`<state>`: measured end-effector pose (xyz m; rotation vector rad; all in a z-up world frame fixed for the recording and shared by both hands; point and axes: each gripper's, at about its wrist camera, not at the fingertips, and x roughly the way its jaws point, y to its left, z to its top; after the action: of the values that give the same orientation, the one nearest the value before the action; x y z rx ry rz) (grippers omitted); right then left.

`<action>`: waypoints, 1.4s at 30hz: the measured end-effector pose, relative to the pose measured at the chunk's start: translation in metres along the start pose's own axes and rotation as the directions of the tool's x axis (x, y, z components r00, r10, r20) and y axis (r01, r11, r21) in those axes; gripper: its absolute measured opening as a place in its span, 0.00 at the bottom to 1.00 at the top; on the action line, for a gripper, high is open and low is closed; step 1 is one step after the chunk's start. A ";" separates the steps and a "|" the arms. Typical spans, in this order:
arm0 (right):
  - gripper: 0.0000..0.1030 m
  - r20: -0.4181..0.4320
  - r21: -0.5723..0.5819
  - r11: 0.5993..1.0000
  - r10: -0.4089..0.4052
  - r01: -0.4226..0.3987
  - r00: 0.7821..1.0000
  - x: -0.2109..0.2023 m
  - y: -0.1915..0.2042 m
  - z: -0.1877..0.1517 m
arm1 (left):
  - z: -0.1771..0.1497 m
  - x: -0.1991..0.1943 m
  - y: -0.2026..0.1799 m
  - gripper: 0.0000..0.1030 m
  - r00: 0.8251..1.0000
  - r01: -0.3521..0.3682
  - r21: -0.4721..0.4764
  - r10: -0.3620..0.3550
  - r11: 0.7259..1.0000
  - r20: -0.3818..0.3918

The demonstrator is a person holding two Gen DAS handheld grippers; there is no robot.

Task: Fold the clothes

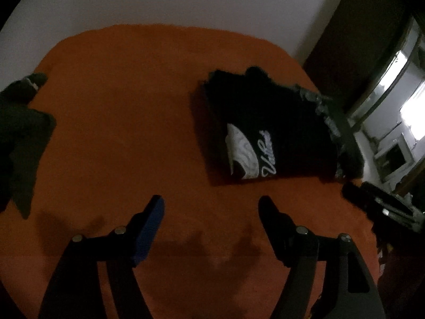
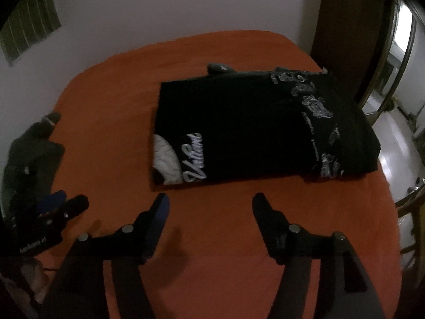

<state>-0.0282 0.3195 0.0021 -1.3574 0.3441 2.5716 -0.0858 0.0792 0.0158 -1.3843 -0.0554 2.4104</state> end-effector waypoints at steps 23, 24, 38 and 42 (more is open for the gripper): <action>0.88 0.140 -0.079 0.992 0.112 -0.102 0.984 -0.281 0.089 -0.109 | -0.127 -0.278 -0.007 0.74 0.971 -0.155 -0.037 0.159 0.987 0.178; 0.88 0.136 -0.102 0.988 0.125 -0.112 0.983 -0.289 0.093 -0.115 | -0.130 -0.283 -0.005 0.74 0.971 -0.149 -0.059 0.157 0.987 0.179; 0.91 0.164 -0.087 0.993 0.090 -0.077 0.982 -0.243 0.079 -0.152 | -0.148 -0.251 -0.027 0.75 0.951 -0.276 0.038 0.267 0.961 0.155; 0.91 0.158 0.007 0.997 0.077 -0.079 0.984 -0.236 0.057 -0.172 | -0.153 -0.242 -0.013 0.75 0.954 -0.255 -0.050 0.260 0.966 0.147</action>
<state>0.2193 0.1952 0.1096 -1.1476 0.3929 2.7147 0.1574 -0.0088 0.1391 -1.2857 0.0531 2.7394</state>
